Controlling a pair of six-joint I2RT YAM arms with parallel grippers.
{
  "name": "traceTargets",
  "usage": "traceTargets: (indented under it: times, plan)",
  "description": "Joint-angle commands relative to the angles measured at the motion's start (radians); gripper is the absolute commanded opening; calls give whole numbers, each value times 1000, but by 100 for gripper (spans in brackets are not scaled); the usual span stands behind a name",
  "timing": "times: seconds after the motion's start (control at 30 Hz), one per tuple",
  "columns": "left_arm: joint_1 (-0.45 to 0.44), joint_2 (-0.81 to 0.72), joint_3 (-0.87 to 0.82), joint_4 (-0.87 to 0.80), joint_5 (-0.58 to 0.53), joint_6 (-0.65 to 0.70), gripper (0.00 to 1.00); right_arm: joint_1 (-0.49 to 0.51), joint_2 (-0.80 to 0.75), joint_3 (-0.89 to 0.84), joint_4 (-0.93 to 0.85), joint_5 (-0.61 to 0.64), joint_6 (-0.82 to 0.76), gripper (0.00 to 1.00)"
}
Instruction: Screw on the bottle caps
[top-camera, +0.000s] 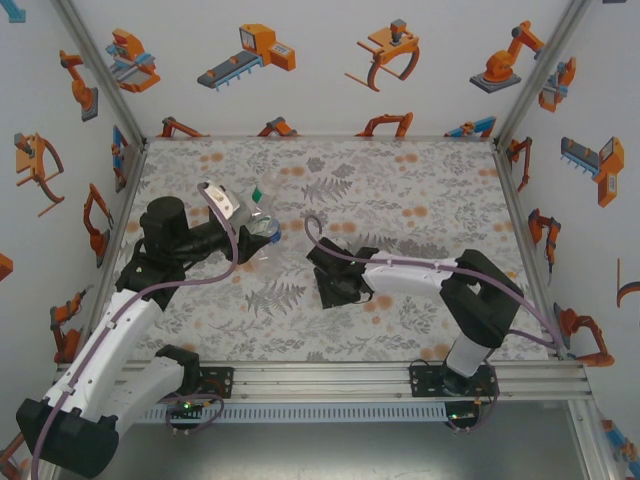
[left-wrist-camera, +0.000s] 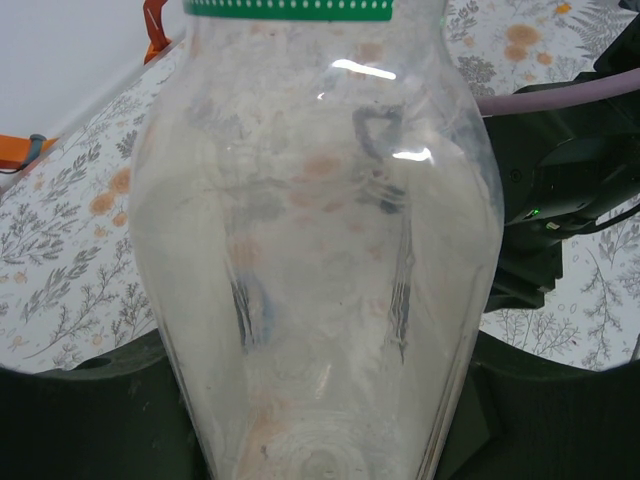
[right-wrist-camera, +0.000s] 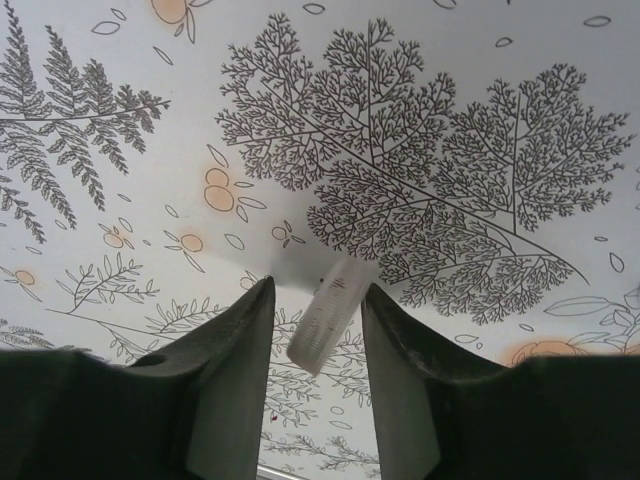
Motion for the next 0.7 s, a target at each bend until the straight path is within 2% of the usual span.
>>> traceTargets:
  times: [0.0, 0.13, 0.4, 0.5, 0.57, 0.67]
  plan:
    - [1, -7, 39, -1, 5, 20, 11, 6, 22, -20, 19, -15, 15, 32]
    - [1, -6, 41, -5, 6, 21, 11, -1, 7, -34, 60, -62, 11, 23]
    - [1, -8, 42, -8, 6, 23, 11, -97, -62, -163, 304, -283, 74, 22]
    - [1, -9, 39, -2, 5, 18, 11, -157, -88, -251, 418, -363, 125, 25]
    - [1, -9, 39, -2, 5, 18, 11, -205, -100, -313, 477, -406, 168, 30]
    - [1, -10, 39, -3, 5, 18, 11, -255, -129, -374, 478, -414, 184, 37]
